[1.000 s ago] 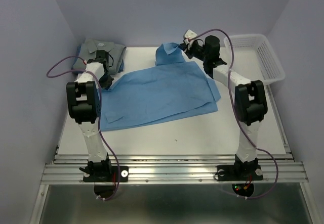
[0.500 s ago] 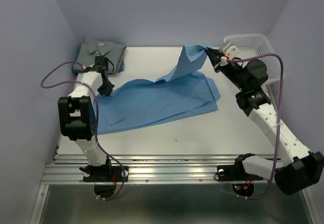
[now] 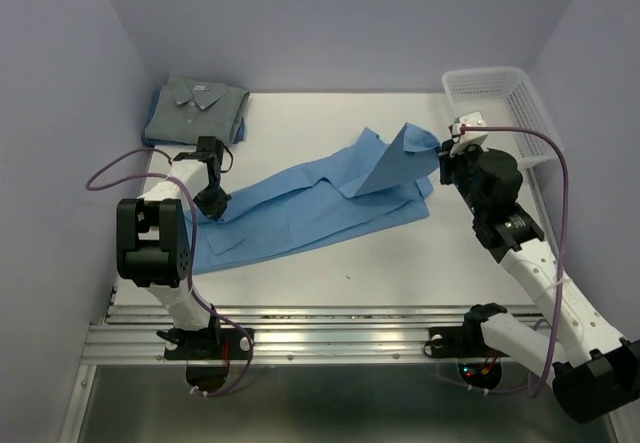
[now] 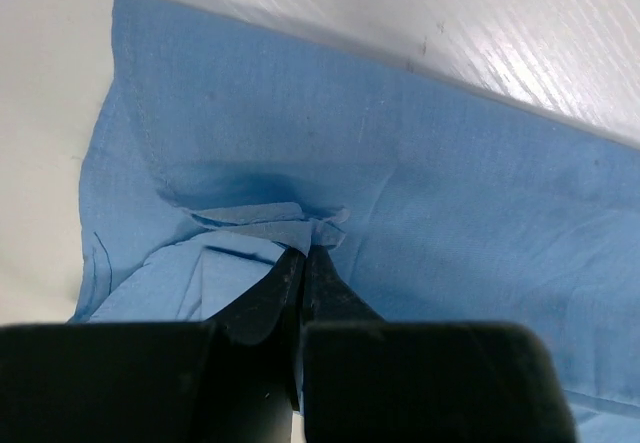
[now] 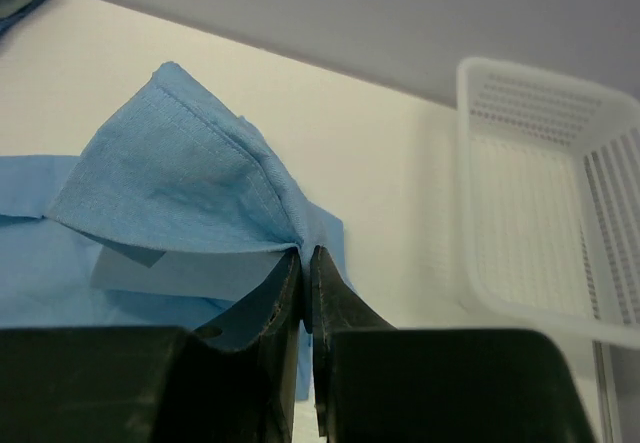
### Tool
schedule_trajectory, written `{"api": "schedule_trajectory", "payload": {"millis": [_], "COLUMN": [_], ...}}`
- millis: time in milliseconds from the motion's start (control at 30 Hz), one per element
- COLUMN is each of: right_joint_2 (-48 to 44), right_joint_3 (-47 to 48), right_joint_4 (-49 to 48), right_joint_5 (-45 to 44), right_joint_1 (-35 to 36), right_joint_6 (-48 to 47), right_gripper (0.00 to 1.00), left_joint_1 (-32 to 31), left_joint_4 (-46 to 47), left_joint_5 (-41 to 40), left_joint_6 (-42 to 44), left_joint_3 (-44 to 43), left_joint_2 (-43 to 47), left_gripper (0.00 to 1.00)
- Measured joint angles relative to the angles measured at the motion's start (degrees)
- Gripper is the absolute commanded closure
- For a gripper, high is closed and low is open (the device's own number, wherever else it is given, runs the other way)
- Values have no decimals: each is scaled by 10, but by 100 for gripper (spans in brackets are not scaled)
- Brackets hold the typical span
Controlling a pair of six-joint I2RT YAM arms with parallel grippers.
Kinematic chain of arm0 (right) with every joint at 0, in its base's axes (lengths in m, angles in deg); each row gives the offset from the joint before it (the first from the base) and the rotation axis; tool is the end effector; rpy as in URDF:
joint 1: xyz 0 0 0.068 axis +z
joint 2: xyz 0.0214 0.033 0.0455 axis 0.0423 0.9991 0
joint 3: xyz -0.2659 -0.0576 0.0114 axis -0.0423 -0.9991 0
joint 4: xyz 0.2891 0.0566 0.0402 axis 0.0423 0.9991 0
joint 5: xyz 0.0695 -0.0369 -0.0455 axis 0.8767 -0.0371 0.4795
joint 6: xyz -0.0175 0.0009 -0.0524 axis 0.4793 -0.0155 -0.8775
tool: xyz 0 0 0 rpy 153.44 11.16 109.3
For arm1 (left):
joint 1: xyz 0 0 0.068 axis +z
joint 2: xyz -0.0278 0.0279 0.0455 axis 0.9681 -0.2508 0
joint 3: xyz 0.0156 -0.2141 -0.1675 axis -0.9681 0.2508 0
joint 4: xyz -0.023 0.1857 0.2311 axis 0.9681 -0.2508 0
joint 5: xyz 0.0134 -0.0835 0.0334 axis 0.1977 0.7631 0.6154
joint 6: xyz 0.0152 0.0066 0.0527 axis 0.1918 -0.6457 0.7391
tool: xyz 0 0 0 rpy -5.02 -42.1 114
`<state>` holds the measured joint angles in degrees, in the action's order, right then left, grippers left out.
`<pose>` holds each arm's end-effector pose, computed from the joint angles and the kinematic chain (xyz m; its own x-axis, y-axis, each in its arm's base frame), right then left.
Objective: Fold and stack the long sleeve shirts
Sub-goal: Fold the shirt
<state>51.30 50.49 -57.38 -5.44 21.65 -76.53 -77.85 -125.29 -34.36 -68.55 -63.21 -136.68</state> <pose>0.2488 0.0831 0.3529 -0.0314 -0.2091 -0.9774 -0.2535 0.9476 -0.1946 0.3606 -0.0058 0.1695 -0.7081 -0.5821 -0.3997 -0.6247 0.7803 -0.0294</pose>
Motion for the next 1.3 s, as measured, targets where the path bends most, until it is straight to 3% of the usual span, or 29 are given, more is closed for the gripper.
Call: {"api": "schedule_trajectory", "payload": {"millis": [133,367,533,633,733,800,833,1100,1300], "right_joint_2": [-37,-72,-72,-77,-85,-92,-96,-123,-91], "right_joint_3": [0,0,11,11,11,10,10,6,-7], "right_joint_4": [63,104,140,159,185,198,204,215,118], "right_joint_5": [-73,-62,-55,-54,-54,-54,-54,-45,42], "right_joint_1": [0,0,0,0,0,0,0,0,0], "right_joint_6": [41,63,71,77,84,90,92,80,43], "right_gripper": [99,99,99,99,99,99,99,99,99], "left_joint_1": [0,2,2,2,2,2,2,2,2], "left_joint_4": [-9,-38,-41,-43,-47,-49,-54,-64,-6], "left_joint_5": [-12,-29,-31,-29,-29,-25,-22,11,83], "left_joint_6": [-6,-5,-3,-1,-2,1,-1,12,29], "left_joint_3": [-1,-27,-18,5,26,33,35,4,6], "left_joint_2": [0,1,16,29,35,38,45,139,148], "left_gripper": [100,97,75,50,35,6,1,1,1]}}
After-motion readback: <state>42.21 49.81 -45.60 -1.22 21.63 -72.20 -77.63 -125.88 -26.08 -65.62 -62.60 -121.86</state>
